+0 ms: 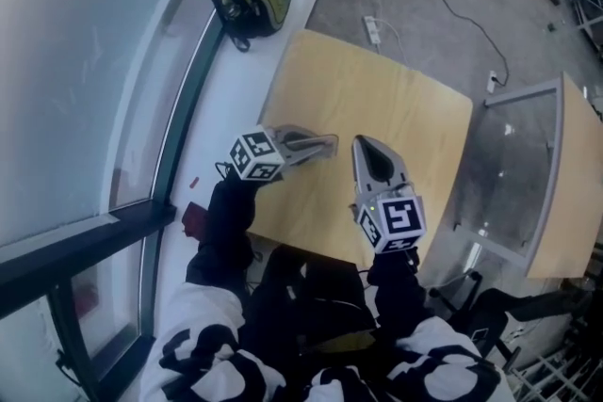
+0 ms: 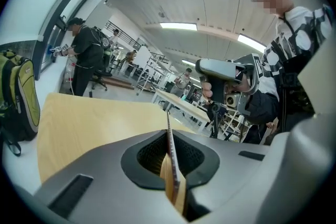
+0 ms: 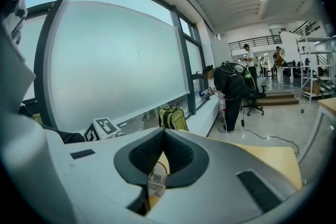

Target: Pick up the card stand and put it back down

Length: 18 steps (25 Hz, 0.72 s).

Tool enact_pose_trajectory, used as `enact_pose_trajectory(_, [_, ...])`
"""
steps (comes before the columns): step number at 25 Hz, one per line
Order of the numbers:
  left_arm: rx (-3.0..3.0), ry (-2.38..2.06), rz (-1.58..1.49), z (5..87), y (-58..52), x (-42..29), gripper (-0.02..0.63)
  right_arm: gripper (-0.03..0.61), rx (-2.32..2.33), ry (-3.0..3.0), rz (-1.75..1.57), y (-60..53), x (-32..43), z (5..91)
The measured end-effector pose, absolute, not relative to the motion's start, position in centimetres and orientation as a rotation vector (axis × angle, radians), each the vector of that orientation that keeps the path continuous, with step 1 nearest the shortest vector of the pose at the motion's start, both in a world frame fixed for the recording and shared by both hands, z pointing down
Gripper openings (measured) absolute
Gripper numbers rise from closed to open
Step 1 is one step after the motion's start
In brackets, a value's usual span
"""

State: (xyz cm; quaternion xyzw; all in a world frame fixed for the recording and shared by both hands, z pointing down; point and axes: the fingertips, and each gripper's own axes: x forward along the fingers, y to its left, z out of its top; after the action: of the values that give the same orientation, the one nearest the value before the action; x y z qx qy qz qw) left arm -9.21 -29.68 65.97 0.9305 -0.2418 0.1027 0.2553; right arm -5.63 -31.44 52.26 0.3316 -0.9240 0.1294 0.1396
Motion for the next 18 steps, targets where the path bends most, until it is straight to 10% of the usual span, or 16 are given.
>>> enact_pose_trajectory(18, [2.23, -1.238, 0.242, 52.5, -21.6, -14.1, 0.021, 0.023, 0.988, -2.776, 0.201, -25.6, -5.2, 44.0])
